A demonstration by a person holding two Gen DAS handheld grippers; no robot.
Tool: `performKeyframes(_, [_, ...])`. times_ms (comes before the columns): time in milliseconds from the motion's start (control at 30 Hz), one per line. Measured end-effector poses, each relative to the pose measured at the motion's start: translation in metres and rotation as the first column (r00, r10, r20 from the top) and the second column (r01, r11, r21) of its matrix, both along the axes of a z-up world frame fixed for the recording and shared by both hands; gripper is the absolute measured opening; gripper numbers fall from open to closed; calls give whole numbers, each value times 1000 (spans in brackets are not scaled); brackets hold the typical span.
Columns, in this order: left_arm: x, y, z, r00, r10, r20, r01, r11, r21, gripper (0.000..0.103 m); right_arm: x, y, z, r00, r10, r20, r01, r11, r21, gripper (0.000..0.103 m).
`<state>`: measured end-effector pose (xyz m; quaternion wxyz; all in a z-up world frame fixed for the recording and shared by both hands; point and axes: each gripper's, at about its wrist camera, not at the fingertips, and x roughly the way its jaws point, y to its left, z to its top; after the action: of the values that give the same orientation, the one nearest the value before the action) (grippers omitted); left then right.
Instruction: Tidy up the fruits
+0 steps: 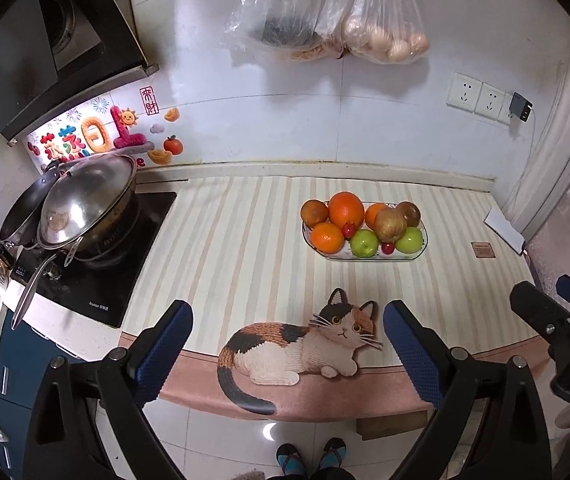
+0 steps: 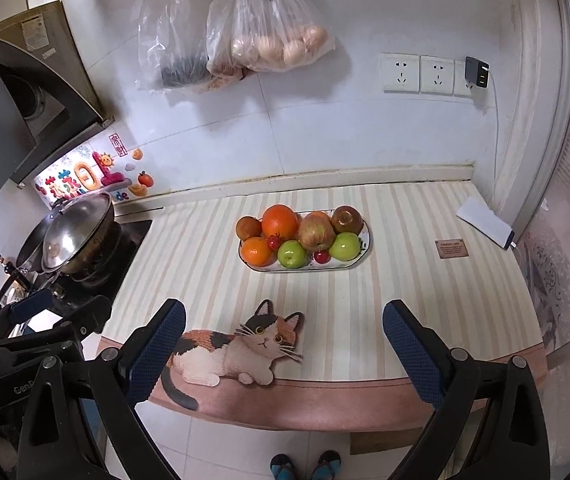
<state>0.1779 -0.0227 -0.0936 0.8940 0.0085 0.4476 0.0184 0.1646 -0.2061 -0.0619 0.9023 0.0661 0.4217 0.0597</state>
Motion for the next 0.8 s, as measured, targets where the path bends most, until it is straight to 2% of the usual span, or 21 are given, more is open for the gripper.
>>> performKeyframes(800, [2,6,-2,1000,12,-4,-12,1000,2,98,9,5,-14,1000,7,-25,-7,1000,-9,101])
